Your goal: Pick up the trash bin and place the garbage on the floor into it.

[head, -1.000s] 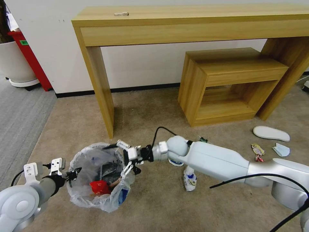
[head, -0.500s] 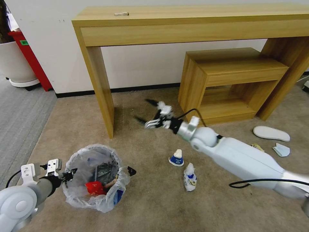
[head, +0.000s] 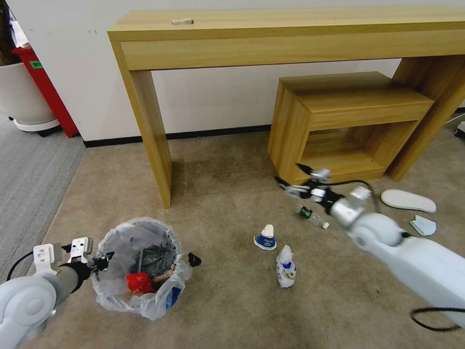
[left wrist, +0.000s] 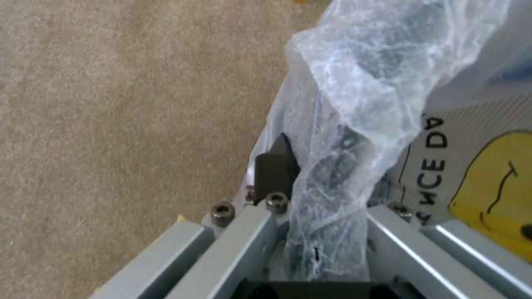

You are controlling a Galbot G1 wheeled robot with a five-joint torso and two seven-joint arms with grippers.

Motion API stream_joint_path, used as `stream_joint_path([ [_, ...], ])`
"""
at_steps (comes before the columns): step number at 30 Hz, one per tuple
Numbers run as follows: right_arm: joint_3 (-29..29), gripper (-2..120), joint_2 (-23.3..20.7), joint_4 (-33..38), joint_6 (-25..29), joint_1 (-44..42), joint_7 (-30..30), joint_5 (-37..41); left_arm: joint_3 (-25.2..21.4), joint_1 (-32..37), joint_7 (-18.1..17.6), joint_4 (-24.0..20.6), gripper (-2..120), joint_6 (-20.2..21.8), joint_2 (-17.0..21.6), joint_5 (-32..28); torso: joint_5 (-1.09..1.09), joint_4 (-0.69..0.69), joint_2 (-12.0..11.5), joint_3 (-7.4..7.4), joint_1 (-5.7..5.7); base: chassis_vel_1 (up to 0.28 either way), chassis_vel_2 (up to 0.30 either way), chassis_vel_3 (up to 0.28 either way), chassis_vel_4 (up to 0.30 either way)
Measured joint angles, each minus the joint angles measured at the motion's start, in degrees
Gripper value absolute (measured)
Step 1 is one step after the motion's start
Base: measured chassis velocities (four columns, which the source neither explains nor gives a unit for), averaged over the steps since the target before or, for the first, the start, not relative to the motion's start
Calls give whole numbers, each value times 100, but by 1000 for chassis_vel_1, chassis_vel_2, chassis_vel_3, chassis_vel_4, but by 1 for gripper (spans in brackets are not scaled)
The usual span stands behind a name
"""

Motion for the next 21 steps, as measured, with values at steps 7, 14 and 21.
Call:
stream_joint_path([
  [7, 40, 100, -182, -198, -75, -367, 91, -134, 11, 60, 97, 23, 0, -23, -54, 189, 0, 6, 0, 0, 0, 0, 0, 0, 0],
  [14, -265, 100, -279, -283, -139, -384, 316, -128, -26, 121, 242, 22, 0, -51, -116, 502, -1, 4, 0, 0, 0, 0, 0, 0, 0],
  [21, -627, 100, -286, -383, 46, -419, 488, -148, -31, 131, 271, -12, 0, -58, -175, 601, -2, 3, 0, 0, 0, 0, 0, 0, 0],
])
